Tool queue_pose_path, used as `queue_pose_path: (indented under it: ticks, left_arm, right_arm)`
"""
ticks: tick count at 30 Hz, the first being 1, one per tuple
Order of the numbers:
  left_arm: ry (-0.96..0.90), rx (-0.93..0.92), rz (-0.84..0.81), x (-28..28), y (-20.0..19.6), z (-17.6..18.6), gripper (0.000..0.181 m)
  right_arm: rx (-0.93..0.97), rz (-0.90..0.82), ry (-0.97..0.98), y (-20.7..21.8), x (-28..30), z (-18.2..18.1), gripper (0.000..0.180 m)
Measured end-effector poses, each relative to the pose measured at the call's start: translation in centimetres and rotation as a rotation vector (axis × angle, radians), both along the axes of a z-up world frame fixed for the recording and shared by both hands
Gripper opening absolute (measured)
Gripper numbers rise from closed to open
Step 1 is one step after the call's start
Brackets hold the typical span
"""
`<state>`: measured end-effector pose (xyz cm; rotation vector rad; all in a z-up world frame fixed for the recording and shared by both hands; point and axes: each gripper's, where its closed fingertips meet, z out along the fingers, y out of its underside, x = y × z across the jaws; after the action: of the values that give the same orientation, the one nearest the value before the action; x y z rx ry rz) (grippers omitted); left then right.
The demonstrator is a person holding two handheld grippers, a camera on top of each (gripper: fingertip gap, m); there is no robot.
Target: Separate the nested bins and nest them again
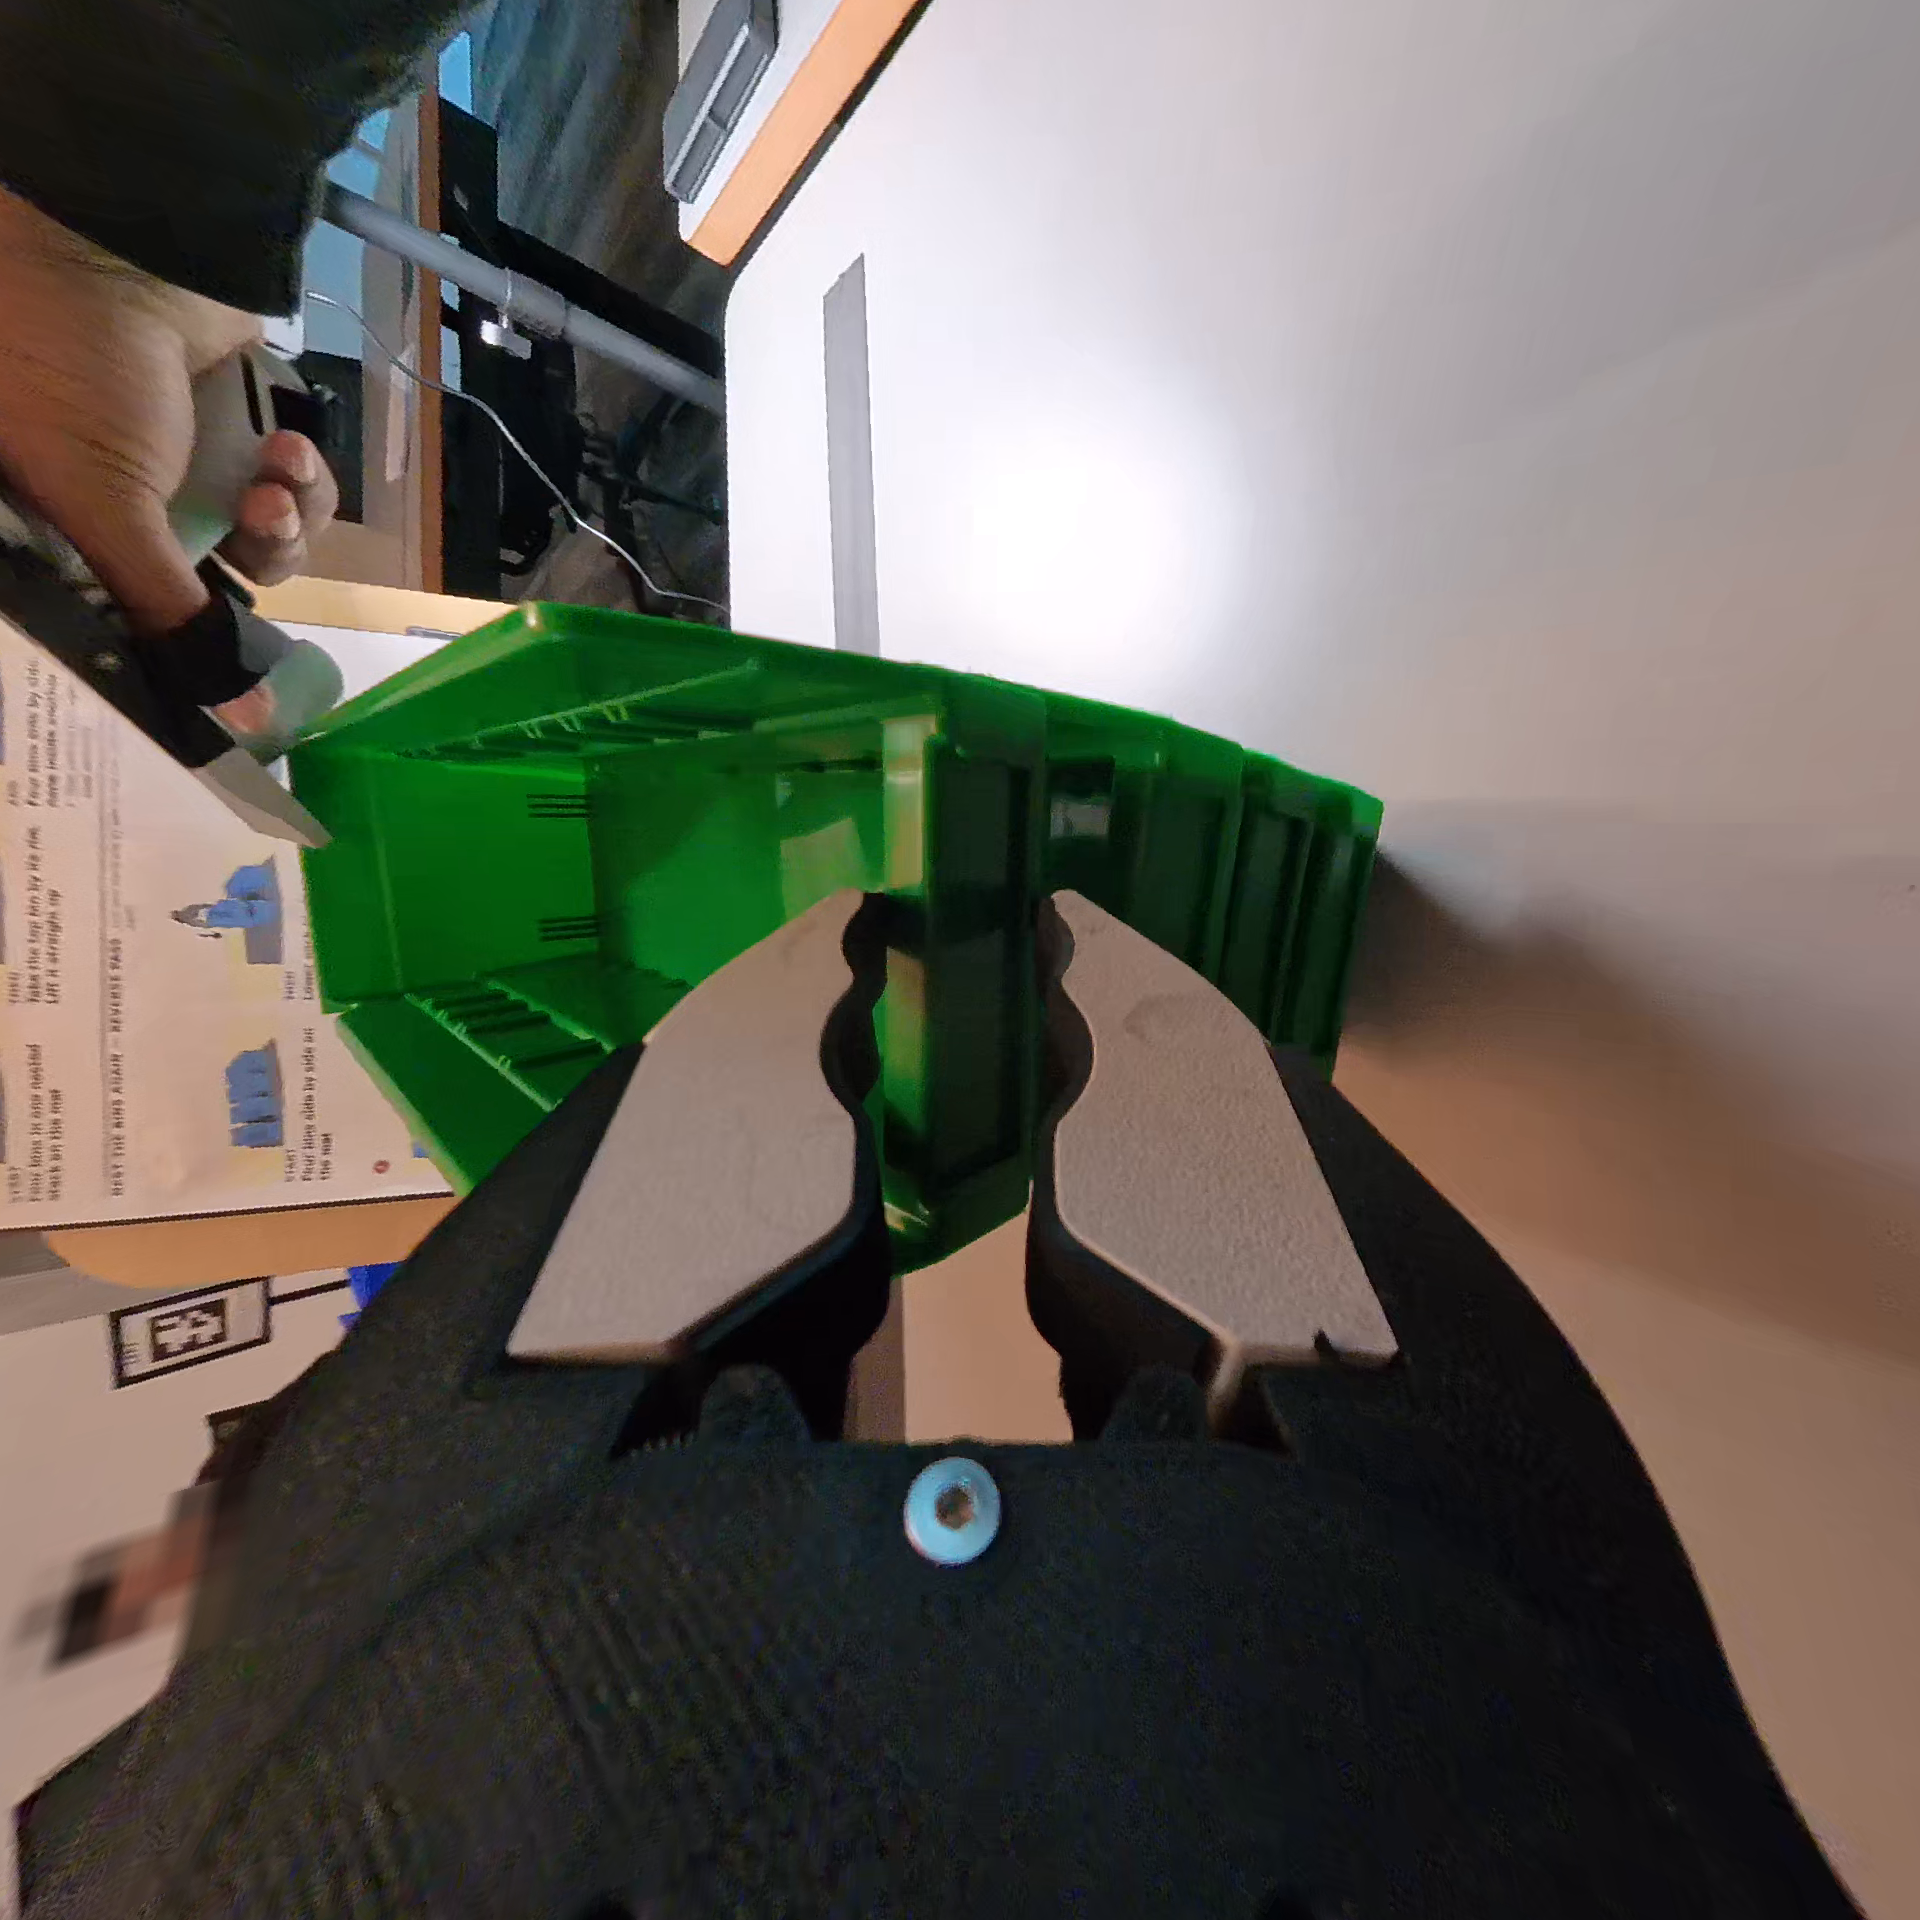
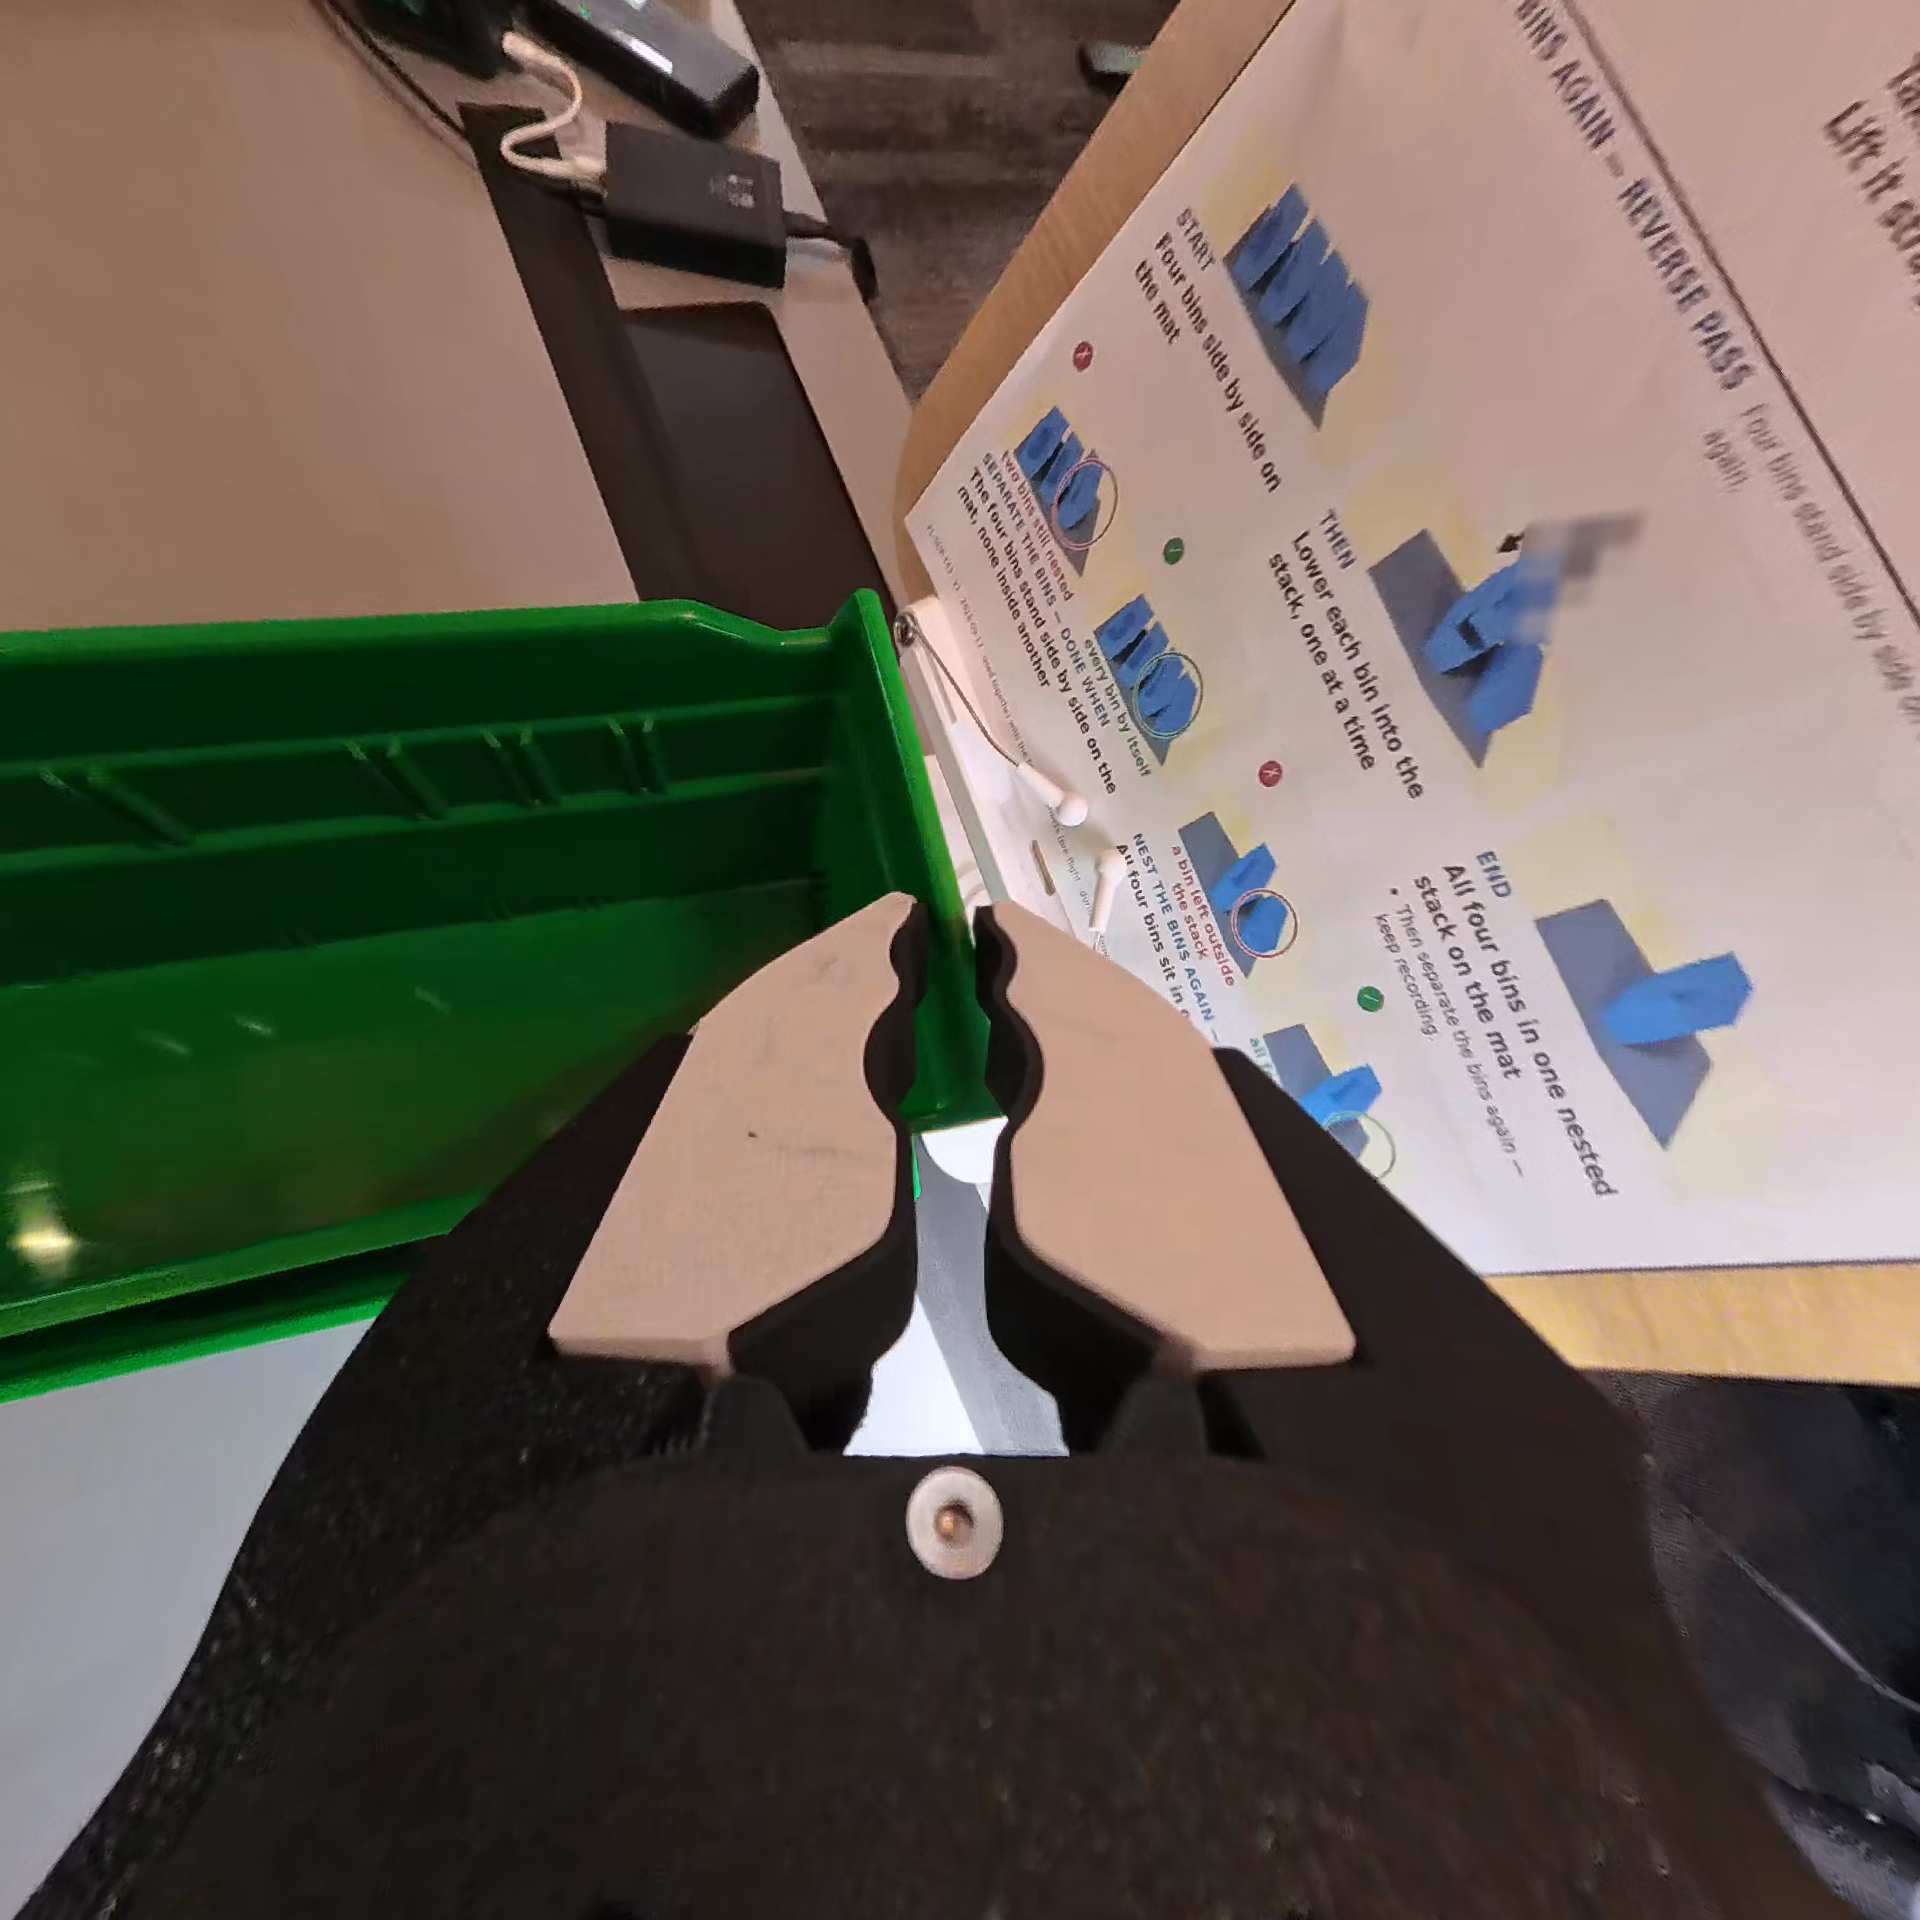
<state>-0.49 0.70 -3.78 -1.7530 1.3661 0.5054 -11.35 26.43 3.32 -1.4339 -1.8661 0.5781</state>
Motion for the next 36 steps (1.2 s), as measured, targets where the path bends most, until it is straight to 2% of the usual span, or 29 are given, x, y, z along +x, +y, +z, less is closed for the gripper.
queue_pose_path:
  ticks: [4, 7, 11, 13, 16, 20, 25, 29, 36]
  left_arm:
    - [0.057, 0.019, -0.002, -0.2, -0.1, 0.1, 0.028]
    - [0.066, 0.022, -0.007, -0.2, 0.0, 0.1, 0.028]
    - [0.087, 0.034, -0.025, 0.0, 0.2, 0.0, 0.028]
    - [0.093, 0.045, -0.03, 0.0, 0.3, 0.1, 0.028]
    - [0.109, 0.079, -0.035, -0.3, 0.4, 0.5, 0.028]
    - [0.113, 0.115, -0.038, -0.6, 0.4, 1.4, 0.028]
    - [0.119, 0.126, -0.024, -0.8, -0.1, 2.6, 0.028]
    - [0.165, 0.121, 0.011, -1.4, -0.6, 3.5, 0.028]
    - [0.252, 0.101, 0.126, -4.5, -2.3, 4.7, 0.028]
  right_arm:
    - [-0.031, -0.087, 0.093, 0.7, 0.9, -0.3, 0.012]
    - [-0.036, -0.165, 0.264, 0.5, 2.2, 1.5, 0.027]
    - [-0.043, -0.244, 0.597, -2.8, 7.0, 5.6, 0.041]
    - [-0.104, -0.263, 0.705, -5.9, 10.5, 5.7, 0.046]
    - [-0.128, -0.31, 0.746, -10.6, 15.8, 2.6, 0.049]
    - [-0.213, -0.38, 0.713, -16.8, 21.8, -4.2, 0.054]
    - [-0.21, -0.451, 0.715, -22.2, 26.4, -9.8, 0.061]
    - [-0.18, -0.434, 0.726, -25.3, 27.7, -11.1, 0.065]
    - [-0.147, -0.396, 0.712, -28.6, 29.2, -10.4, 0.072]
